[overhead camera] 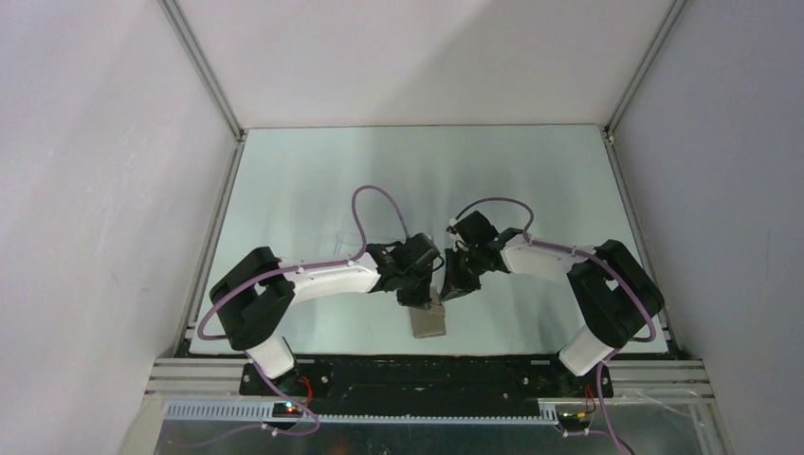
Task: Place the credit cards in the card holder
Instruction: Close the card holder at the center of the board.
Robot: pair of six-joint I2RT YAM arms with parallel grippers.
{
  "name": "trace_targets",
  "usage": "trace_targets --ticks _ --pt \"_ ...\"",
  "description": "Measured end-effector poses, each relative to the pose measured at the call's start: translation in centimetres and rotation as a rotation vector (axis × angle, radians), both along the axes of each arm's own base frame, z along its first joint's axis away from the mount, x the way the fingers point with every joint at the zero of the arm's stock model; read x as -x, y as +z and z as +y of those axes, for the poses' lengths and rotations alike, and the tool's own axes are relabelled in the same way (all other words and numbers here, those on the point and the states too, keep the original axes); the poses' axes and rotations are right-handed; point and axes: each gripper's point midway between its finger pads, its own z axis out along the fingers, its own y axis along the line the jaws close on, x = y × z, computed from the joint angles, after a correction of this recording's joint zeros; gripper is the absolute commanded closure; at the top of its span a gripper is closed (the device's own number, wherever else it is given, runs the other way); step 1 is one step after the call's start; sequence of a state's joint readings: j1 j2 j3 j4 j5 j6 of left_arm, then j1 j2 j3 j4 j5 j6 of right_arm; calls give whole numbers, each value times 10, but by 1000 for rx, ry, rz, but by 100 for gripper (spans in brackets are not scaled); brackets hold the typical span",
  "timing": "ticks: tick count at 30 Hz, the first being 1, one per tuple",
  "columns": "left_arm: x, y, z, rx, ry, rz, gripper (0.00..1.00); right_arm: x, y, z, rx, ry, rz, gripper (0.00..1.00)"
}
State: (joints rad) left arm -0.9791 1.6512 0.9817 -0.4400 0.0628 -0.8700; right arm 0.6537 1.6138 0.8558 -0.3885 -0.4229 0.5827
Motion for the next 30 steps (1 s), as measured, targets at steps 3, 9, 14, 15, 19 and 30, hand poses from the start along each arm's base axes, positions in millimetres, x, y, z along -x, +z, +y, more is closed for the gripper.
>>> trace_targets --ticks 3,9,14,15,19,30 --pt "0 0 1 -4 -4 0 100 -5 7 6 -22 4 -15 96" --pt "1 -1 1 -6 -6 1 100 -16 12 18 -54 14 -36 96" --pt "1 -1 2 -9 -6 3 100 -9 1 19 -35 35 -7 96" --pt "1 -2 2 -11 -6 4 100 -7 0 19 -30 39 -1 96" --pt "1 -5 2 -17 -7 9 100 -1 -1 20 -20 56 8 96" --pt "3 -8 0 -16 -12 20 100 4 20 22 -51 72 -31 97"
